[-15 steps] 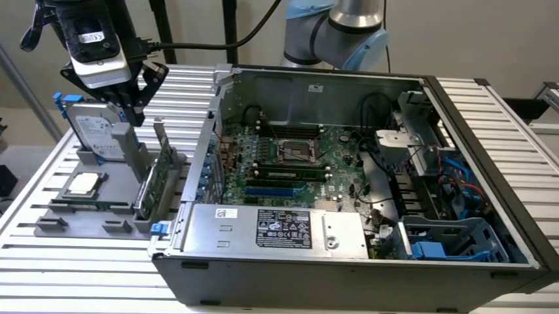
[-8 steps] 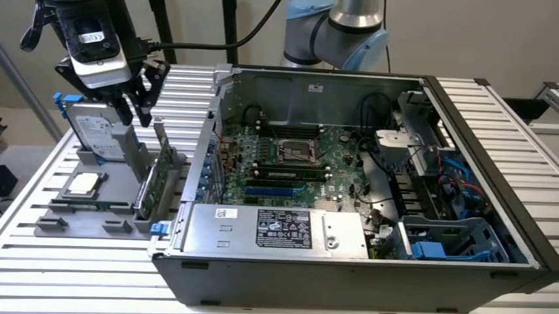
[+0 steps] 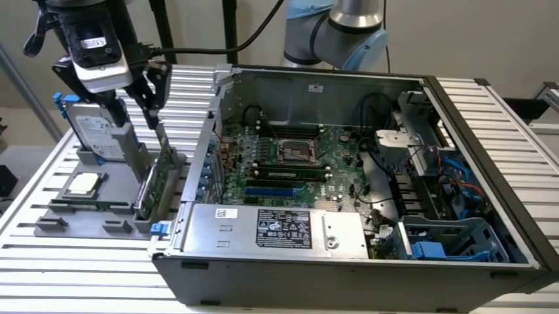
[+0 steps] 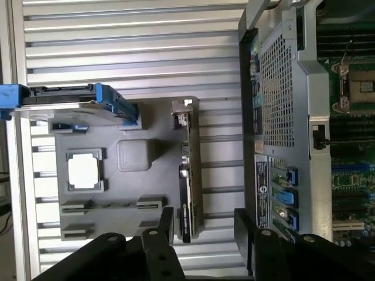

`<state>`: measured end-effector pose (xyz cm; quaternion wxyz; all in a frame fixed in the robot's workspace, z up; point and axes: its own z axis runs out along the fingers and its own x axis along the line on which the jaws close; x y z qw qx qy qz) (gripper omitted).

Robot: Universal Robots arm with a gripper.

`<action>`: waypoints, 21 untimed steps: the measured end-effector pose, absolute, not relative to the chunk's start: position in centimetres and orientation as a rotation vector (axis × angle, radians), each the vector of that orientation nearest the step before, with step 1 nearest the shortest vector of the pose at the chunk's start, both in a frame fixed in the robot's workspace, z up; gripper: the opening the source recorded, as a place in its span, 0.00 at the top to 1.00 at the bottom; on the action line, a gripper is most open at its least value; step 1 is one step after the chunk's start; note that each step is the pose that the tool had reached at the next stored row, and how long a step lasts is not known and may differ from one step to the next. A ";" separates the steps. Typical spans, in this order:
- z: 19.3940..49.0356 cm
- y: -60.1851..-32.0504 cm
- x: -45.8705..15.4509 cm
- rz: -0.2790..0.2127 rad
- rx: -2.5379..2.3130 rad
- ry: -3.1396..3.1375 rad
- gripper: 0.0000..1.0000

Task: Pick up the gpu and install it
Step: 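Pick up the gpu and move the gpu toward the slot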

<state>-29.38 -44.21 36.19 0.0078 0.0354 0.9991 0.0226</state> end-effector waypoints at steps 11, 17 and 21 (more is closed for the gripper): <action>34.2 -44.2 -29.7 0.070 0.111 3.123 0.00; 33.1 -44.2 -29.8 0.070 0.110 3.123 0.00; 32.4 -44.2 -29.9 0.070 0.101 3.124 0.00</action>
